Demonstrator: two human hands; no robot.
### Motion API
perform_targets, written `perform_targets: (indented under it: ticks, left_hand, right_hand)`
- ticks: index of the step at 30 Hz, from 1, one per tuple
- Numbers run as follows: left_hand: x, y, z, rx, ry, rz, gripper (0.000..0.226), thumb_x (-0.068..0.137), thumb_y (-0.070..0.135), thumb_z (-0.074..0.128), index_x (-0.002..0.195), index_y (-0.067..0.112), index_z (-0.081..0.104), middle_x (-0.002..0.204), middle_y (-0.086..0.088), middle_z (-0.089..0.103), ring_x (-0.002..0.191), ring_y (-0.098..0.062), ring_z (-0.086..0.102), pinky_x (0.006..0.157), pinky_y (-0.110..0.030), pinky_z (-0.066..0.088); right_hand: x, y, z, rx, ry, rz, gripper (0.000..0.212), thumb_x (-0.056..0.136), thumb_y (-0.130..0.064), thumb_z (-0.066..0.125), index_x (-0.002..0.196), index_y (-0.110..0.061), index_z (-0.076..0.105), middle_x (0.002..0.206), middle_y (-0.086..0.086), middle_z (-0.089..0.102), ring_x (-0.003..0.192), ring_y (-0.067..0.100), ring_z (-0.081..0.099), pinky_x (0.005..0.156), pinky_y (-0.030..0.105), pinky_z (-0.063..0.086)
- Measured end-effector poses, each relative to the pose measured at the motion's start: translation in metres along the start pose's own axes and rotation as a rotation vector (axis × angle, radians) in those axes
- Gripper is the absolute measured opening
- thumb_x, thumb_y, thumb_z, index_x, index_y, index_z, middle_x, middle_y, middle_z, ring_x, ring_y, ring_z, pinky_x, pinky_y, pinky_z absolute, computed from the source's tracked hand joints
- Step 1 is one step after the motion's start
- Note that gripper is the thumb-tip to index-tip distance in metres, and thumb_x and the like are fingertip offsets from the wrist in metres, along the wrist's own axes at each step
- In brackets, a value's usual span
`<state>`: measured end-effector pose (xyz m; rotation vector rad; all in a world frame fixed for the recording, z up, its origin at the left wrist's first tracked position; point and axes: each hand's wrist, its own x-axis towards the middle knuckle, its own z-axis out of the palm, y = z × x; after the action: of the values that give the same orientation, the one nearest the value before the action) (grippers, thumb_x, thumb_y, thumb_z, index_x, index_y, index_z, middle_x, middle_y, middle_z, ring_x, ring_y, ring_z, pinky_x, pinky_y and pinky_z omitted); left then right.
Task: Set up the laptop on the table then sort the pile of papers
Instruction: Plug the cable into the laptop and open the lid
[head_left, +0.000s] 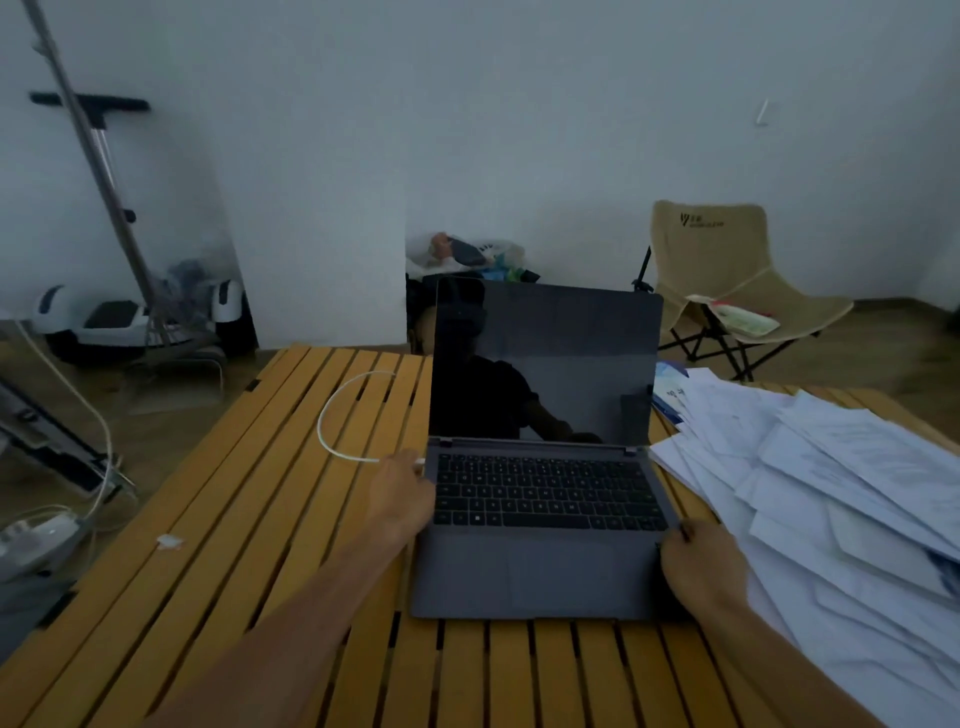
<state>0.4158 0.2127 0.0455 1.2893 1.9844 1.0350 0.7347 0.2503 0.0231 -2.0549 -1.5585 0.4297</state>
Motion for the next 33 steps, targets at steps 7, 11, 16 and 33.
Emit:
perform_targets:
  ticks: [7,11,16,33]
  left_hand:
    - [-0.007,-0.017,0.016,-0.262,0.011,-0.154,0.025,0.089,0.027,0.044,0.076,0.013,0.06,0.086,-0.025,0.065,0.067,-0.033,0.061,0.056,-0.046,0.053]
    - [-0.01,0.005,0.006,-0.338,0.168,-0.194,0.026,0.096,0.014,0.039,0.077,0.014,0.056,0.073,-0.014,0.058,0.068,-0.029,0.055,0.058,-0.04,0.047]
    - [0.027,-0.004,0.004,-0.294,0.209,-0.165,0.03,0.091,0.025,0.033,0.083,0.011,0.058,0.082,-0.016,0.065,0.073,-0.029,0.061,0.061,-0.043,0.05]
    - [-0.065,0.003,0.028,0.42,0.056,0.019,0.042,0.097,0.02,0.047,0.132,-0.003,0.039,0.14,-0.02,0.037,0.121,-0.037,0.045,0.096,-0.047,0.045]
  right_hand:
    - [0.006,-0.013,0.013,0.004,0.039,0.161,0.033,0.097,-0.028,0.043,0.086,-0.006,0.066,0.105,0.018,0.066,0.097,0.036,0.061,0.091,0.044,0.052]
    - [0.011,-0.024,0.027,0.024,0.06,0.11,0.037,0.098,-0.025,0.043,0.081,-0.003,0.067,0.09,0.015,0.067,0.085,0.031,0.063,0.079,0.037,0.053]
    - [0.032,-0.048,0.043,0.024,0.016,0.101,0.045,0.099,-0.033,0.034,0.102,-0.001,0.065,0.111,0.019,0.065,0.106,0.036,0.061,0.097,0.047,0.048]
    - [-0.046,0.008,-0.018,0.183,-0.227,-0.25,0.028,0.099,-0.012,0.045,0.123,-0.011,0.057,0.119,0.004,0.054,0.107,0.021,0.054,0.094,0.035,0.05]
